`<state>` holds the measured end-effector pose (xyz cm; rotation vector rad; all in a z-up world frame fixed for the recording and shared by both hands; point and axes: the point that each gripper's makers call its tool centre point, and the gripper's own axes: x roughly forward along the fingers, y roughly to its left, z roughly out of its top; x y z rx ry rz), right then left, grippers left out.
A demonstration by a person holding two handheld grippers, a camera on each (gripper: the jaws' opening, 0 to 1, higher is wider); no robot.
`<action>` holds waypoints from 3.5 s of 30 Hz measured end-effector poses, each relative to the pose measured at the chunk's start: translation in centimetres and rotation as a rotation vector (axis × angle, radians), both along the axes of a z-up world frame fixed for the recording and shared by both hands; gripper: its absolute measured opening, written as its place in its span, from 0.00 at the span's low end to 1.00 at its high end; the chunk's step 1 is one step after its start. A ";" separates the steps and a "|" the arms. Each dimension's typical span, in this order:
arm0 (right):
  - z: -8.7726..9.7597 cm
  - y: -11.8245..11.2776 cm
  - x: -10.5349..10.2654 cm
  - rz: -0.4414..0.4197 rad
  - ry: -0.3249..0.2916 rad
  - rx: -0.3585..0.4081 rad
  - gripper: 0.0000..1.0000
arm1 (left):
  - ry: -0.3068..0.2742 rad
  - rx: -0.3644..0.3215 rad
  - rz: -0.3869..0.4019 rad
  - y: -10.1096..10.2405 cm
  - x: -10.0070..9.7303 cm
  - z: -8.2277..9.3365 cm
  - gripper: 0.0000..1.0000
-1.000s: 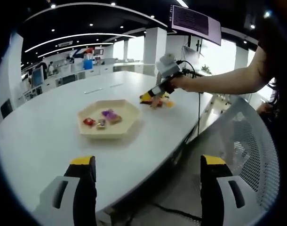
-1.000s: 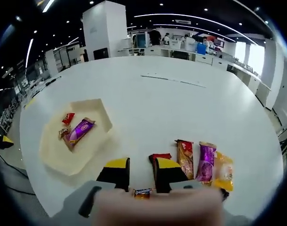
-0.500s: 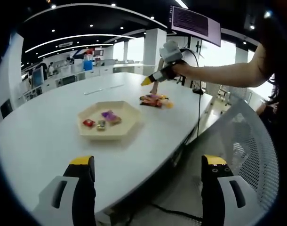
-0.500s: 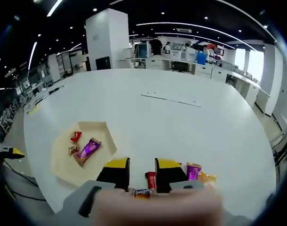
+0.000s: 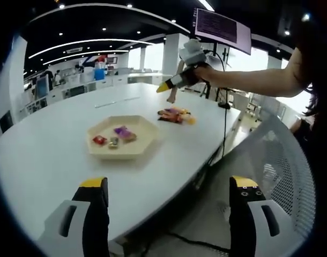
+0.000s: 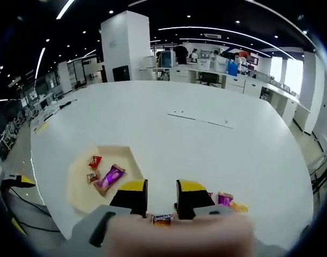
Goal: Place the target food into the container with the food tongs after gripping and lifting it, then release it inside without dropping or visibly crushing the food.
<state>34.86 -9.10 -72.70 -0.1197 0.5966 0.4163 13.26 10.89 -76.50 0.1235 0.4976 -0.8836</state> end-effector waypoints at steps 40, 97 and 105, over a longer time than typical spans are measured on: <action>2.4 15.4 0.8 0.294 -0.032 0.060 0.26 | -0.003 -0.012 0.015 0.2 0.3 0.2 0.88; -1.9 -3.2 -0.9 0.034 0.006 0.001 0.31 | -0.015 -0.029 0.035 0.2 0.5 0.6 0.93; -3.9 -4.3 -0.7 0.026 0.034 0.001 0.31 | 0.003 -0.054 0.040 0.1 0.5 0.6 0.99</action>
